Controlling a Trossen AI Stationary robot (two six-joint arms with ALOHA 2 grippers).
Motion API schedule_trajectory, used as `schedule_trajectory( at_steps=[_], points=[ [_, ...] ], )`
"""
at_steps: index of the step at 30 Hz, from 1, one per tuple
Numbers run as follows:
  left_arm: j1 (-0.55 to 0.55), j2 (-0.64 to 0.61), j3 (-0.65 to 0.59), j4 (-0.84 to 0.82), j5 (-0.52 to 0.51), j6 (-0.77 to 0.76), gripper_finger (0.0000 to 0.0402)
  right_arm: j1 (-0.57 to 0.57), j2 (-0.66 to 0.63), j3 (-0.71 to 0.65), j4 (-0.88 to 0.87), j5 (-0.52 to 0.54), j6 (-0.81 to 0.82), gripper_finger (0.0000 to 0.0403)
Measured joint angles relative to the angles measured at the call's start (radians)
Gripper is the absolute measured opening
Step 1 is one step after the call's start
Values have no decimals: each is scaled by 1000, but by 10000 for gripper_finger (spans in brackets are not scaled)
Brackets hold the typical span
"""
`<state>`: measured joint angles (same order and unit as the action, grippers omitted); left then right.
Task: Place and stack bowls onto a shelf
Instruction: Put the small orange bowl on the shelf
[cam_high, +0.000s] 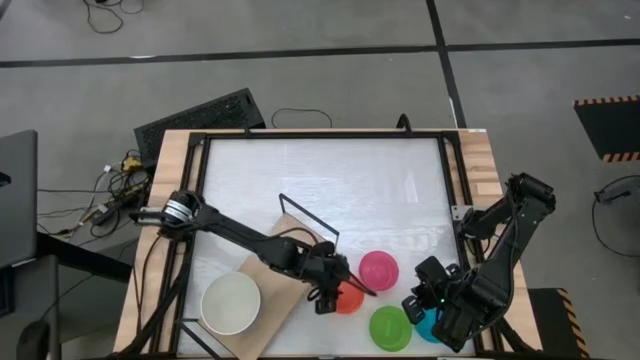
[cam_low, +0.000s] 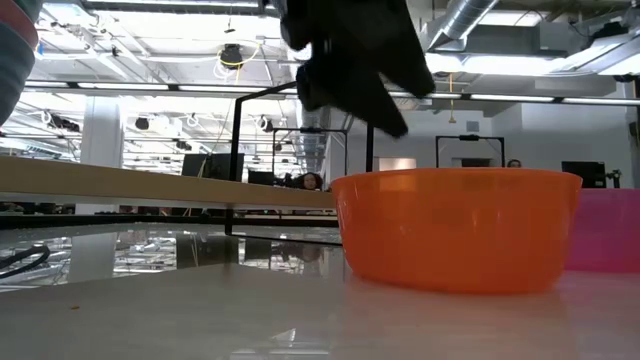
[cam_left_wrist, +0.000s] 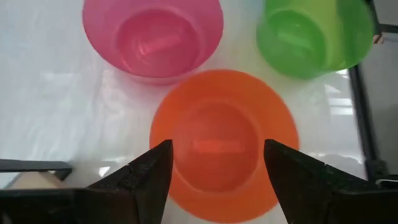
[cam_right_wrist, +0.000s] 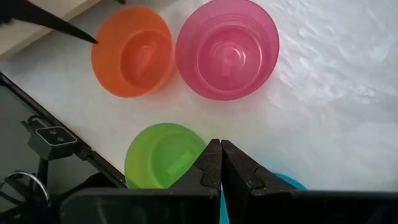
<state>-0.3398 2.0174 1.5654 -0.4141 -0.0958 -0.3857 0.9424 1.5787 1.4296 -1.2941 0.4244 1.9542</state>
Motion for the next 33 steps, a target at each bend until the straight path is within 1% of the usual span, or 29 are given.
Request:
schedule_trajectory(
  at_steps=[3,7,12,16,19,21,24,26,28,33],
  points=[
    [-1,19,-1,6,-38,-19,233,0,0,0,6,0,9,25],
    [-1,27,2,23,-148,5,233,0,0,0,26,0,10,25],
    [10,54,0,2,-106,20,232,0,0,0,33,0,10,25],
    [14,84,-1,-13,-99,25,232,0,0,0,37,0,10,25],
    [19,105,2,10,-106,22,232,0,-1,0,44,0,11,25],
    [20,108,-1,-19,-107,21,232,0,-1,0,50,0,11,25],
    [24,113,1,-24,-86,18,226,0,-1,0,54,0,11,25],
    [28,113,0,-29,-50,16,210,0,-1,0,52,0,10,25],
    [28,113,0,-32,-47,7,182,0,-1,0,50,1,10,25],
    [28,113,0,-33,-43,-19,82,0,-1,0,50,4,9,25]
  ],
)
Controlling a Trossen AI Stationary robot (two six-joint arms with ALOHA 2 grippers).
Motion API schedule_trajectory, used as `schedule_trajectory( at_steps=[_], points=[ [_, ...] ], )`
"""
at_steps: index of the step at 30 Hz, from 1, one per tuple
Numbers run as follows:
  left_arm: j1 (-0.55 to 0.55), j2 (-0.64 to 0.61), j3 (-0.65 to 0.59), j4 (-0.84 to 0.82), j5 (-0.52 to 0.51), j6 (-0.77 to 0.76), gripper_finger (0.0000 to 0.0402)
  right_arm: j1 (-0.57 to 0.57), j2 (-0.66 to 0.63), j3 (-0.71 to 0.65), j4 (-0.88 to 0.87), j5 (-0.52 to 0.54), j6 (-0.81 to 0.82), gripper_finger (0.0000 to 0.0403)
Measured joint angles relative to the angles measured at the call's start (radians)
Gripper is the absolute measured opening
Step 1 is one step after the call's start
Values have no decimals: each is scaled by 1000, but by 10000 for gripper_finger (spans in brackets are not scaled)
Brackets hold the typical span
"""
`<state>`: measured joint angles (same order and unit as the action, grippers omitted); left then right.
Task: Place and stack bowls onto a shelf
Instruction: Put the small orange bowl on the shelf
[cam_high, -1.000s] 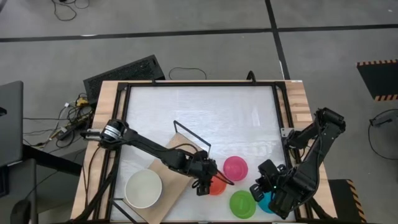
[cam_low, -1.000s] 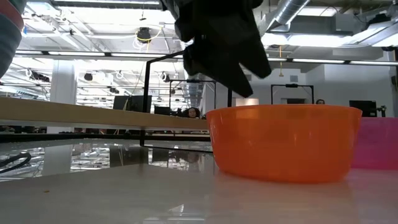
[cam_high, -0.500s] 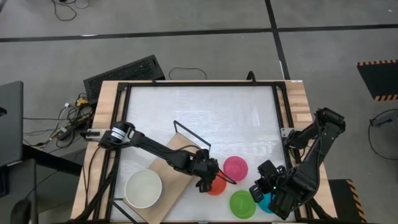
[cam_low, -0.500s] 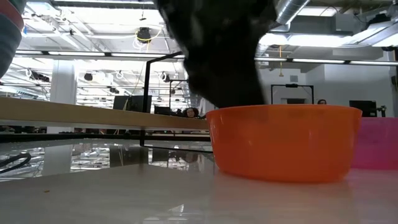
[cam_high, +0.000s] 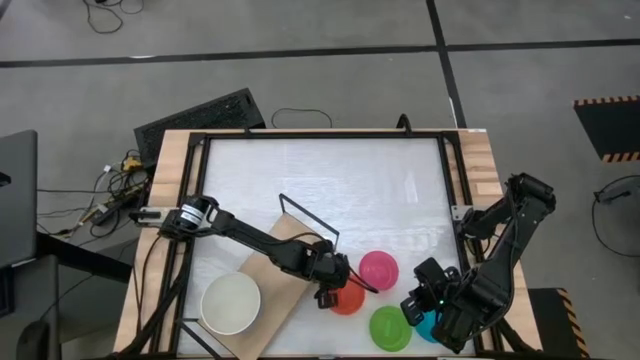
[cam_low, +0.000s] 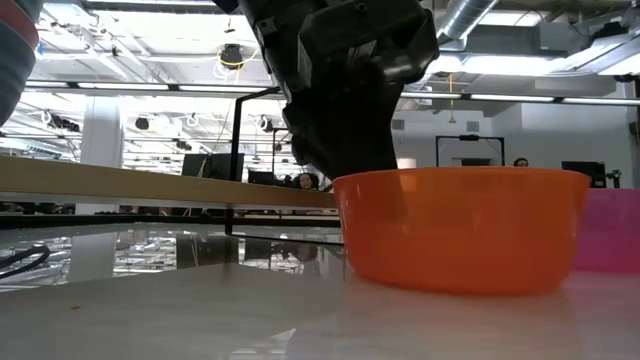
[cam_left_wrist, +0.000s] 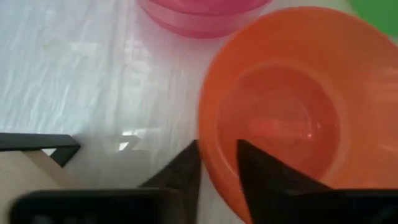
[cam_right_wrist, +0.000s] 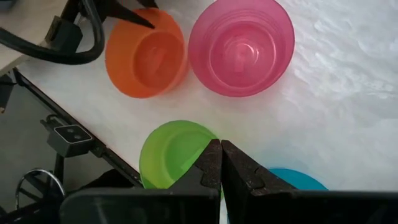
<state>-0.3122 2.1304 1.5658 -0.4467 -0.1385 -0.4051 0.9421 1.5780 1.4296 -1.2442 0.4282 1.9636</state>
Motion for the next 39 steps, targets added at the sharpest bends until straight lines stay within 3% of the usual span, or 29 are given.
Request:
schedule_trajectory(
  at_steps=[4,14,20,31,35,39],
  points=[
    [0,0,0,-2,2,2,11,0,0,0,1,0,0,25],
    [0,-2,0,1,76,-46,0,0,0,0,-2,19,-8,25],
    [0,-5,69,-24,129,-56,0,0,0,0,-9,19,-9,25],
    [0,-9,409,-394,182,32,0,0,0,0,-10,19,-9,25],
    [1,-72,434,-471,222,68,0,0,0,0,-10,20,-9,25],
    [16,-191,433,-573,194,68,0,1,0,0,-10,21,-16,25]
  ],
)
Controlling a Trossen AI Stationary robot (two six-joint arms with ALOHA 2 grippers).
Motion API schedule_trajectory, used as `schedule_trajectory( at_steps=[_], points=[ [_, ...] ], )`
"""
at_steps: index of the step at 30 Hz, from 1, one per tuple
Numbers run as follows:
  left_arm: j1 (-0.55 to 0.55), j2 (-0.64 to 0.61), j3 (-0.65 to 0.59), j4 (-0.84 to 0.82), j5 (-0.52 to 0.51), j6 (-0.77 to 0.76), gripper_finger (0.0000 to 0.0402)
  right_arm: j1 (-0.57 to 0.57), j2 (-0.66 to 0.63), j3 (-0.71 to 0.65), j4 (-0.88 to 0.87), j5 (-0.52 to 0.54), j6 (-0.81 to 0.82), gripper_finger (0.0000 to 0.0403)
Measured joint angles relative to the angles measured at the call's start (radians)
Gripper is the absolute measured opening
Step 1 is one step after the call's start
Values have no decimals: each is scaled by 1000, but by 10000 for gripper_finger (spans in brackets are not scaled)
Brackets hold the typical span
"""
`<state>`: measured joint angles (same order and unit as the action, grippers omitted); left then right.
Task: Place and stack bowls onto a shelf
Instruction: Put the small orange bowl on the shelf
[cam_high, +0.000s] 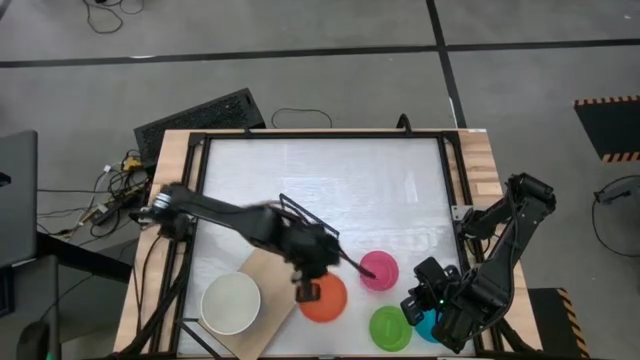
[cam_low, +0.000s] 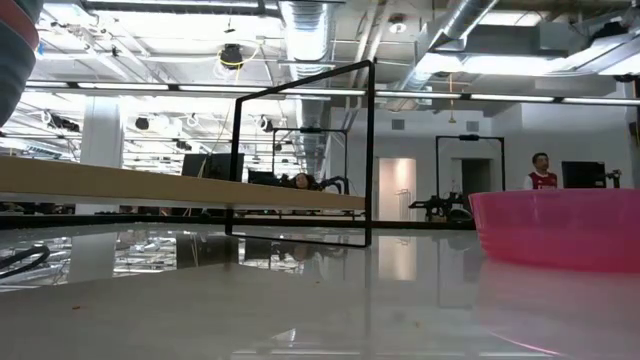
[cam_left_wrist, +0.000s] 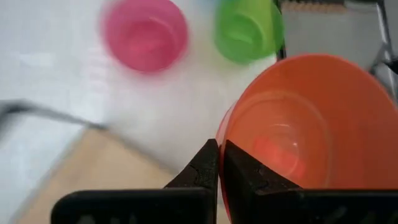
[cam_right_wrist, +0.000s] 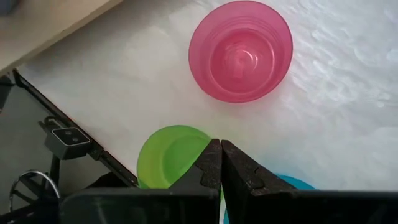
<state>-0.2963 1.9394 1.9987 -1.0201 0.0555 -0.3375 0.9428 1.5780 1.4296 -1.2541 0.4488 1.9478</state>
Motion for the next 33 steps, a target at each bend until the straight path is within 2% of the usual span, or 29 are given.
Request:
schedule_trajectory(
  at_steps=[4,8,11,18,23,33],
  points=[
    [24,-124,-37,-68,-112,-3,0,0,0,0,-4,9,-24,25],
    [72,-274,-179,-83,-104,-74,0,0,0,0,-13,44,-38,25],
    [93,-414,-353,-33,-124,-120,0,0,0,0,-34,55,-45,25],
    [202,-649,-859,320,-132,-300,0,-14,0,0,-56,55,-46,25],
    [276,-678,-1071,445,-100,-401,0,-17,0,0,-68,54,-46,25],
    [336,-678,-1174,455,-147,-393,0,-42,0,0,-104,53,-46,25]
  ],
)
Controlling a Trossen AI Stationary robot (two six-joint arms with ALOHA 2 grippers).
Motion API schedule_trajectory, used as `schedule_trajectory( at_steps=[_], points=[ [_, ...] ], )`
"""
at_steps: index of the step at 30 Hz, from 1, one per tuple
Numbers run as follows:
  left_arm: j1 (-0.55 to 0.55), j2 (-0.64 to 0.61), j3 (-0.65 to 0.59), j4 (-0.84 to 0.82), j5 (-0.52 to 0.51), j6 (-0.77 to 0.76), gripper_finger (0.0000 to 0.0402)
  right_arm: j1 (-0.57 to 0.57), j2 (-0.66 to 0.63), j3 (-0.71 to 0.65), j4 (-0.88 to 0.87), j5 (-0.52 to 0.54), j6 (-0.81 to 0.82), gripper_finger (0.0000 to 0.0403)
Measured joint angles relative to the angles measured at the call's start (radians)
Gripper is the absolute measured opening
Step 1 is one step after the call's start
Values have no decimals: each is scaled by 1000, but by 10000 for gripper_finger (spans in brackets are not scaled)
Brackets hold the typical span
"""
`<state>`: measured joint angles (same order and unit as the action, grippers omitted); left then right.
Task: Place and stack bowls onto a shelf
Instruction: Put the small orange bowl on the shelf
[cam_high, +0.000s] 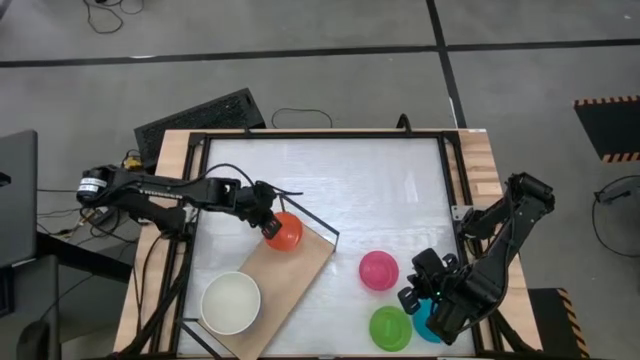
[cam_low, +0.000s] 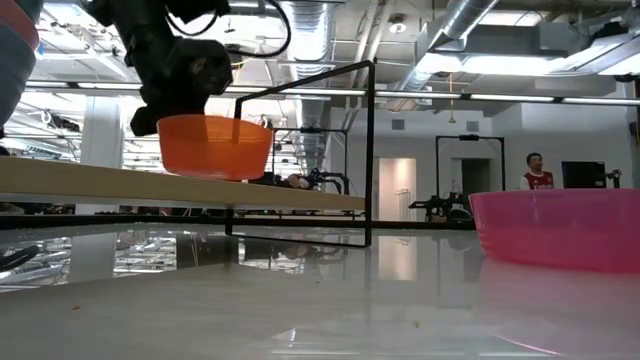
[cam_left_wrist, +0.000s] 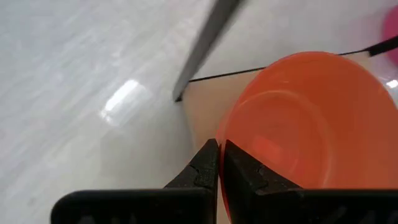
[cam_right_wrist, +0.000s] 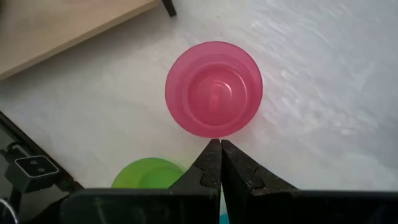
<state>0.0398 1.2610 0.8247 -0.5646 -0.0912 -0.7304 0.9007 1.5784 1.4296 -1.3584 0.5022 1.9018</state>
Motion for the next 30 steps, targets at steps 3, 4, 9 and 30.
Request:
schedule_trajectory(
  at_steps=[3,4,9,30],
  points=[
    [11,0,-10,16,39,-1,0,-1,0,0,-2,0,0,25],
    [11,0,-11,15,55,-2,0,-1,0,0,-3,-1,0,25],
    [-17,0,-11,19,91,-13,0,-1,0,0,-2,-3,1,25],
    [-168,0,-11,31,56,34,28,-14,0,0,-4,-3,1,32]
  ],
)
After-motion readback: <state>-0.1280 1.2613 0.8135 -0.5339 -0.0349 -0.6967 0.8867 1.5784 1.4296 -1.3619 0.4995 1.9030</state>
